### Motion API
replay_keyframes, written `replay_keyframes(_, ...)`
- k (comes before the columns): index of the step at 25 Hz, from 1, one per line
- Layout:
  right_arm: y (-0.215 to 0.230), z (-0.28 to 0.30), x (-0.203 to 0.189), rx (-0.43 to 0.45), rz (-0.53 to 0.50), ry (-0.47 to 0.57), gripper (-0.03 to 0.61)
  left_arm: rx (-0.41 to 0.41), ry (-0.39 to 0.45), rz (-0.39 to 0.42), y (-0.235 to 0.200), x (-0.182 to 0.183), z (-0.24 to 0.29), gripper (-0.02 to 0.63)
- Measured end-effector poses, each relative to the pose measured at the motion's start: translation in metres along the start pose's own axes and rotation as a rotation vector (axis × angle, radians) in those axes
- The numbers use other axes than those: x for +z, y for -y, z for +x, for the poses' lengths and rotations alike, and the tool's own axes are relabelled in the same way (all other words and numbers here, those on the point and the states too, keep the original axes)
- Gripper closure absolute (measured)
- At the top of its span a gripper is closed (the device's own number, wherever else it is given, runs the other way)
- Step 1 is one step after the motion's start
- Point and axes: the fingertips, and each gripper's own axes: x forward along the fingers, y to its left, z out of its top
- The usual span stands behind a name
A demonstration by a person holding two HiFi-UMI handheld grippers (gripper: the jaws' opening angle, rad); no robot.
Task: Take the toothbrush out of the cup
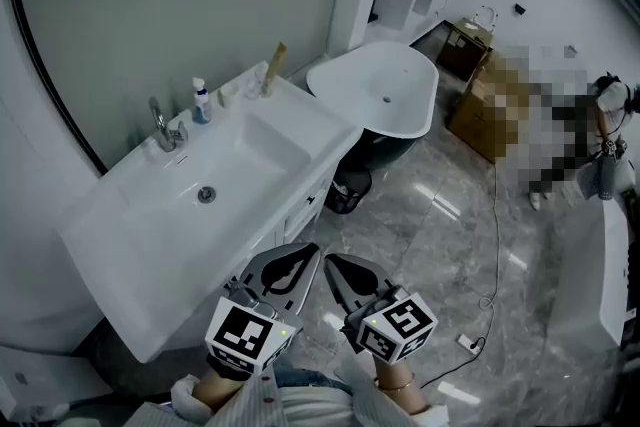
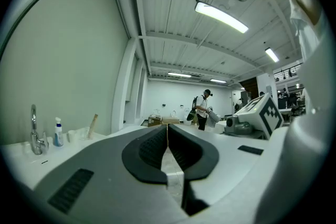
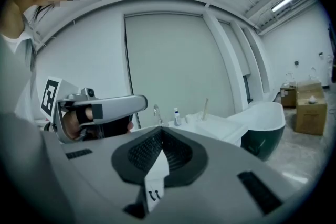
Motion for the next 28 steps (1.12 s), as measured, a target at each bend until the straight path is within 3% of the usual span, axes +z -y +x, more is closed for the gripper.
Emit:
replay_keyframes(13, 0.081, 0.093, 0.034, -0.055, 0.022, 0.03, 0.566, -0.022, 0.009, -0.002, -0.095, 0.009, 0.078, 0.592)
replay_keyframes(28, 0.132, 0.147, 0.047, -0.098, 0.03, 0.02, 0.566, 0.031, 0.0, -0.035, -0.161, 0.003, 0.099, 0.592)
